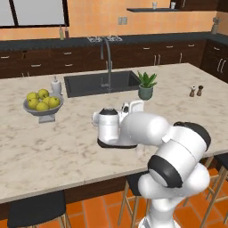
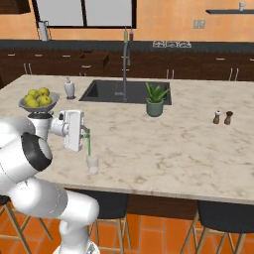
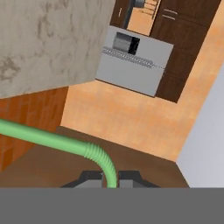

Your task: Take a straw from the drawer in front and place it inside the glass cup on the dining counter.

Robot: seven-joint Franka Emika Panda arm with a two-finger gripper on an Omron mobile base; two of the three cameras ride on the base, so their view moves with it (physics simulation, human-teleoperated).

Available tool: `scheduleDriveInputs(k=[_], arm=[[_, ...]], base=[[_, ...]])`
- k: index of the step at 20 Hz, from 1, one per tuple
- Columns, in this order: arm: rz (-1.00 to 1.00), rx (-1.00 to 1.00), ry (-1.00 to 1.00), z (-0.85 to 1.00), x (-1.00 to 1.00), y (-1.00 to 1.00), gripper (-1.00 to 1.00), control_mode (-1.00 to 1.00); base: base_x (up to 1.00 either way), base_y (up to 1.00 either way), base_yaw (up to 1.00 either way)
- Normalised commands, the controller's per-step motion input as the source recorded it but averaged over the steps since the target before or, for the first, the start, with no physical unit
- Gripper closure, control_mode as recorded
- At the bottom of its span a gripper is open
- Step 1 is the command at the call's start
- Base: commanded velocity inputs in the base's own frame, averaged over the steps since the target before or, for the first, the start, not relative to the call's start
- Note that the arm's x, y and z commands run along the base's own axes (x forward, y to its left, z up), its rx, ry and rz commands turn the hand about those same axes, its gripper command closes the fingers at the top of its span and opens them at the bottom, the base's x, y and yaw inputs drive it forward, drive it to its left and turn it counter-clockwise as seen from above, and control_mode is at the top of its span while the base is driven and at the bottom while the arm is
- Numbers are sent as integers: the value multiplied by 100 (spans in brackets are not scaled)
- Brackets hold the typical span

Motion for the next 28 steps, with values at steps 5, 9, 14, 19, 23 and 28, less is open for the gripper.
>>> scheduleDriveInputs(k=[5, 9, 14, 19, 23, 28], arm=[[-6, 0, 0, -24, 7, 1, 100, -100], [-5, 0, 0, -19, 21, 0, 100, -100], [-4, 0, 0, -17, 26, 0, 100, -100], [-4, 0, 0, -15, 34, 2, 100, -100], [-4, 0, 0, -24, 23, 5, 100, -100], [-4, 0, 0, -35, -14, 7, 100, -100]], base=[[0, 0, 0], [0, 0, 0], [0, 0, 0], [0, 0, 0], [0, 0, 0], [0, 0, 0]])
